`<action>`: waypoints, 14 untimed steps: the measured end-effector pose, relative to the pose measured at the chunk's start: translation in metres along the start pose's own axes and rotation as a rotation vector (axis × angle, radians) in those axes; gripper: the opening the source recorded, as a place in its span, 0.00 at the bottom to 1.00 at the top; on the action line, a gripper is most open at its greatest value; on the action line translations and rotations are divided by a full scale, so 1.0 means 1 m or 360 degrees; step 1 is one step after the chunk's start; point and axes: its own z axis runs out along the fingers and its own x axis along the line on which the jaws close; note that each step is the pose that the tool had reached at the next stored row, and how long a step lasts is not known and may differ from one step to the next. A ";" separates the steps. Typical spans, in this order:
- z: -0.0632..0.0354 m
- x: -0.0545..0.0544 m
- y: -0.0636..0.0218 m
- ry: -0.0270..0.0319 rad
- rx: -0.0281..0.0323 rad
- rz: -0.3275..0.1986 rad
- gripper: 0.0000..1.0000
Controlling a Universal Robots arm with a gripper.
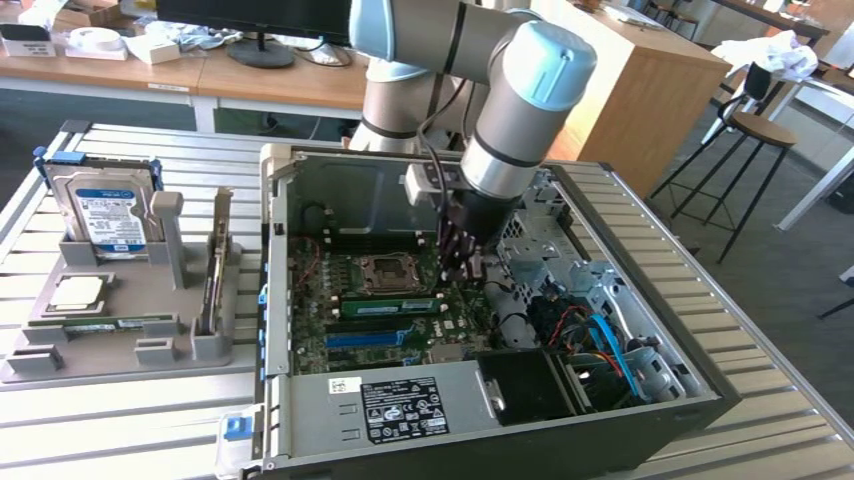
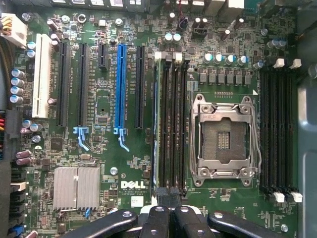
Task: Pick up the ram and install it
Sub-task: 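Press down the ram until it locks into place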
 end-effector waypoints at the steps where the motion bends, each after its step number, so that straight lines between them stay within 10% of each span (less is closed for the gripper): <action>1: 0.0008 0.000 0.0000 -0.00001 0.00000 0.0000 0.10; 14: 0.0066 0.000 -0.0003 -0.00072 0.00007 0.0000 0.10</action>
